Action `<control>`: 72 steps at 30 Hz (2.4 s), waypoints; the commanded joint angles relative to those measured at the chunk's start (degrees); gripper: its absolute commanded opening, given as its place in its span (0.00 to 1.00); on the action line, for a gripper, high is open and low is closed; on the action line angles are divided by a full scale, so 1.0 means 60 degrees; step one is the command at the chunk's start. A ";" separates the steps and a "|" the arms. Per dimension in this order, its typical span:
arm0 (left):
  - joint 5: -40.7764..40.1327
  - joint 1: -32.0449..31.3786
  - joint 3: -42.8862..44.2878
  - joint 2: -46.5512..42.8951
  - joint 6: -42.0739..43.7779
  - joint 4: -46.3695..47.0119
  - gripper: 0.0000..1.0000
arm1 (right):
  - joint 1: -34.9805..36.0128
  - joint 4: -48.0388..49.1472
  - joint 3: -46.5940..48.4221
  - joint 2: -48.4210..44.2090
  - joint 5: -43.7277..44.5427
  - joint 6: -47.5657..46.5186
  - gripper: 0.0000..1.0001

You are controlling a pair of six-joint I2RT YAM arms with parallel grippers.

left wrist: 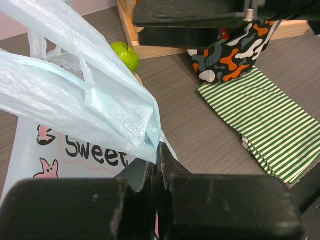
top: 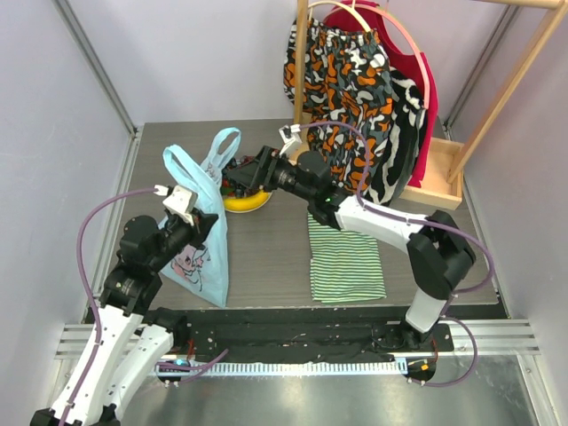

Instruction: Place the fruits into the plastic bag

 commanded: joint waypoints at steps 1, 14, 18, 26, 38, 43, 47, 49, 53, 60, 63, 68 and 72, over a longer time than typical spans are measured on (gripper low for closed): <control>0.0374 -0.0043 -0.0046 0.0030 0.0068 0.0479 0.00 | 0.0154 0.1342 0.0930 0.0646 -0.0654 0.1499 0.78; 0.1105 -0.0043 -0.0061 0.0323 0.0024 0.0508 0.00 | 0.0404 0.1152 0.2175 0.2493 -0.1181 0.2175 0.62; 0.1429 -0.0058 0.0012 0.0513 -0.0064 0.0493 0.11 | 0.0404 0.1282 0.2439 0.2772 -0.1533 0.1985 0.20; 0.1809 -0.0043 0.0465 0.0104 -0.1219 0.0406 0.94 | 0.0345 0.1052 0.3506 0.3152 -0.2659 0.0522 0.01; 0.0979 -0.0043 0.2151 -0.1492 -0.2509 0.0785 1.00 | -0.0153 -0.0094 0.3774 0.2860 -0.3671 -0.2174 0.01; -0.1687 -0.0043 0.2356 -0.1027 -0.3461 0.0291 1.00 | -0.0167 -0.0079 0.2985 0.2233 -0.3965 -0.2980 0.01; -0.2918 -0.0043 0.2648 0.0043 -0.4091 -0.0253 1.00 | -0.0124 -0.0430 0.2485 0.1616 -0.4082 -0.3887 0.01; -0.3053 -0.0043 0.2678 0.0600 -0.4369 -0.0269 1.00 | -0.0051 -0.0649 0.2222 0.1251 -0.4097 -0.4137 0.01; -0.3273 -0.0014 0.2415 0.1259 -0.4707 -0.0093 1.00 | 0.0169 -0.0928 0.1650 0.0665 -0.3965 -0.4650 0.01; -0.2718 0.0279 0.1932 0.1788 -0.5395 0.0330 1.00 | 0.0755 -0.1894 0.1180 0.0048 -0.3380 -0.5646 0.01; -0.2310 0.0425 0.1785 0.1978 -0.5528 0.0420 1.00 | 0.1004 -0.2377 0.1195 -0.0098 -0.3116 -0.5998 0.01; -0.1853 0.0601 0.1449 0.2300 -0.5644 0.0463 0.88 | 0.1195 -0.2671 0.1166 -0.0348 -0.2881 -0.6379 0.01; -0.1370 0.0718 0.1214 0.2490 -0.5747 0.0494 0.76 | 0.1253 -0.2905 0.1121 -0.0465 -0.2662 -0.6555 0.01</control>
